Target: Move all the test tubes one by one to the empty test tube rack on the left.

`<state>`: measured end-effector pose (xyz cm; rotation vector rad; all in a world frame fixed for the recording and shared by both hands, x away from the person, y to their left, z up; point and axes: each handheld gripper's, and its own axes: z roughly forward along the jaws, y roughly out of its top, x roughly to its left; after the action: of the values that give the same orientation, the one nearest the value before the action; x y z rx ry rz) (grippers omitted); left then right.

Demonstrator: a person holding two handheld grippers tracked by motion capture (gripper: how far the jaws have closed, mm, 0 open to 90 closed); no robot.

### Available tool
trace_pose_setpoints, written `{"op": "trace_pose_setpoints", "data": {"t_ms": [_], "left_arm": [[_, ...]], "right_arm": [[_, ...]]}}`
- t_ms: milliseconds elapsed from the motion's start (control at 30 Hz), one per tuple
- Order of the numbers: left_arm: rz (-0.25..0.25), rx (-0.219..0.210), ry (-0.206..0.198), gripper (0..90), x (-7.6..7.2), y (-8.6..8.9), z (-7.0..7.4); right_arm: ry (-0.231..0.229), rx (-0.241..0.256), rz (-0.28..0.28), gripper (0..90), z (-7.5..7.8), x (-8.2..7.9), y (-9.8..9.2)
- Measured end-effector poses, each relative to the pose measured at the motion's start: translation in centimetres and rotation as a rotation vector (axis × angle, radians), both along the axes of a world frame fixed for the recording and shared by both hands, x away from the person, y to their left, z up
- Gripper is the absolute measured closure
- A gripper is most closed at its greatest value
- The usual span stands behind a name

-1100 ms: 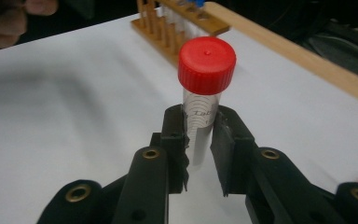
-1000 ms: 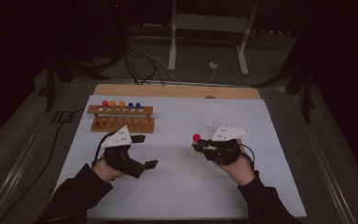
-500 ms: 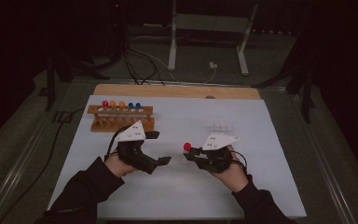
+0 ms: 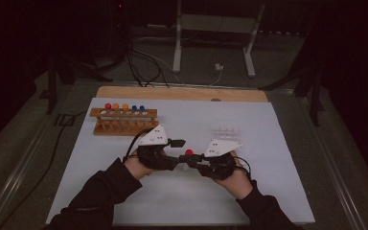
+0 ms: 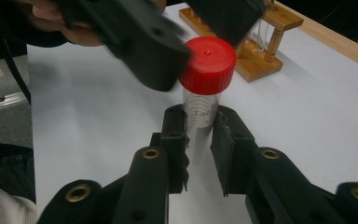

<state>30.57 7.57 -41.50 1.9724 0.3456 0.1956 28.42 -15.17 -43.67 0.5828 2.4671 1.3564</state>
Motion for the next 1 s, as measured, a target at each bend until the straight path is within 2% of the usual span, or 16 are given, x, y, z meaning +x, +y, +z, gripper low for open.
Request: {"op": "trace_pose_setpoints", "data": {"t_ms": [133, 300, 467, 533, 700, 767, 833, 1000], "left_arm": [[-0.024, 0.018, -0.026, 68.5, -0.2, -0.6, -0.2], [-0.013, 0.005, -0.050, 71.5, -0.3, -0.2, 0.4], [0.055, 0.005, -0.080, 71.6, -0.2, 2.4, 1.8], [0.101, 0.015, -0.098, 71.7, -0.2, 4.2, 2.3], [0.256, 0.011, -0.122, 71.7, 0.2, 9.7, 3.6], [0.330, 0.003, -0.133, 71.7, 0.3, 12.2, 4.0], [0.391, -0.008, -0.143, 71.7, 0.4, 14.1, 4.2], [0.564, -0.025, -0.168, 71.8, 1.5, 18.7, 4.8]], "right_arm": [[0.002, 0.002, -0.003, 75.7, 0.0, 0.0, 0.1], [0.002, 0.037, -0.009, 73.6, 0.1, 0.0, -0.1], [-0.006, 0.073, -0.021, 44.3, 0.7, -0.1, -0.5], [0.001, 0.087, -0.033, 33.8, 0.9, -0.1, -0.7], [0.000, 0.115, -0.057, 17.4, 1.2, 0.0, -1.0], [0.003, 0.129, -0.053, 12.6, 1.3, 0.1, -1.1], [0.010, 0.131, -0.032, 3.8, 1.3, 0.1, -1.1], [0.000, 0.142, -0.020, 0.0, 1.4, -0.1, -1.1]]}}
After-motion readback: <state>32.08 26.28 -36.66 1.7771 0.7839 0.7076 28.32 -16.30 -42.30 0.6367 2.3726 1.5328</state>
